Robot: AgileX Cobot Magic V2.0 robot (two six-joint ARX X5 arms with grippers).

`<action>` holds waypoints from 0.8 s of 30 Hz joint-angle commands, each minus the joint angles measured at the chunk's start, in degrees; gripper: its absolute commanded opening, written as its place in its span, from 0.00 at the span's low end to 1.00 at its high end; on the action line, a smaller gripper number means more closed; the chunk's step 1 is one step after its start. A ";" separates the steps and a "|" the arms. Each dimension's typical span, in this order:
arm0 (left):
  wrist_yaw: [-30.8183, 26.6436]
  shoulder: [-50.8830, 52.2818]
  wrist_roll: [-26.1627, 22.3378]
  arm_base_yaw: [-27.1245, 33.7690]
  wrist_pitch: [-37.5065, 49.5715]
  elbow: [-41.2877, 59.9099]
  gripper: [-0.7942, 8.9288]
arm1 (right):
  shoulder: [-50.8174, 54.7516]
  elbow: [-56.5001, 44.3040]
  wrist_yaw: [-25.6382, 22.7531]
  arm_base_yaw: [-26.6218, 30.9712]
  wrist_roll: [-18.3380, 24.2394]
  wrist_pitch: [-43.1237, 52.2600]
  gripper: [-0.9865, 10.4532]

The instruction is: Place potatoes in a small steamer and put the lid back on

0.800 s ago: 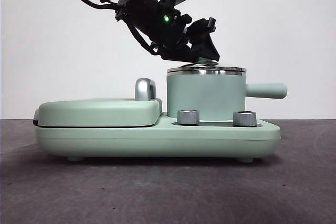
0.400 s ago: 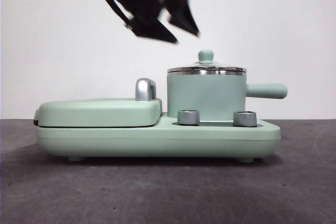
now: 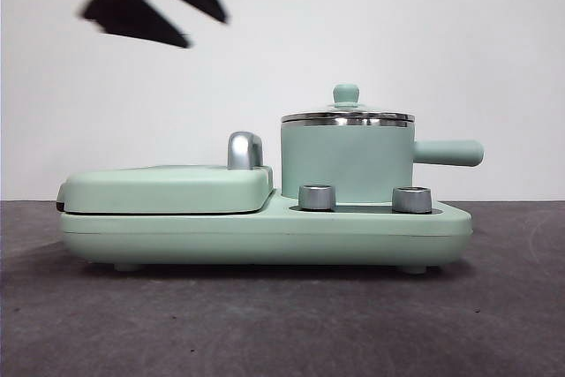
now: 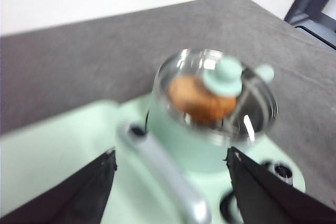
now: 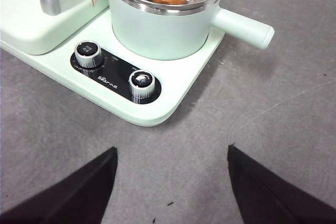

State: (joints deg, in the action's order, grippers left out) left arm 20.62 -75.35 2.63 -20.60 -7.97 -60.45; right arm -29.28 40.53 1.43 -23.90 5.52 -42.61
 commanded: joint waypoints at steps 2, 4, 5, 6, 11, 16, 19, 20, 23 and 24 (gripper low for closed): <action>0.20 10.84 3.10 2.69 0.17 11.30 0.43 | -0.20 -0.04 0.07 -0.28 -0.61 0.50 0.37; 0.20 16.35 5.11 3.96 -0.09 16.37 0.43 | -0.20 -0.04 0.09 -0.28 -0.63 0.50 0.37; 0.20 19.15 6.27 4.55 -0.35 18.78 0.43 | -0.22 -0.04 0.09 -0.28 -0.63 0.50 0.37; 0.20 21.51 7.39 4.94 -0.83 20.79 0.43 | -0.22 -0.04 0.11 -0.28 -0.63 0.50 0.37; -0.07 33.64 12.26 6.03 -5.60 28.96 0.43 | -0.22 -0.04 0.24 -0.28 -0.63 0.50 0.37; -1.70 42.03 13.55 6.01 -14.71 30.08 0.43 | -0.15 -0.02 0.70 -0.28 -0.63 0.11 0.37; -1.49 45.44 14.53 5.99 -17.79 30.08 0.43 | 0.09 0.00 0.94 -0.28 -0.61 0.20 0.37; -1.49 46.38 14.53 6.01 -18.03 30.08 0.43 | 0.22 0.00 0.94 -0.28 -0.61 0.17 0.37; -1.11 48.81 14.91 5.99 -17.73 30.08 0.12 | 0.22 0.00 1.51 -0.28 -0.33 0.24 0.09; -1.14 49.29 14.80 6.01 -17.20 30.08 0.08 | 0.22 -0.02 1.16 -0.28 -0.48 0.81 0.11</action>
State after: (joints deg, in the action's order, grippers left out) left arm 19.35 -26.06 16.86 -14.48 -26.30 -30.00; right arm -28.95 40.53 2.76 -23.90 5.48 -42.57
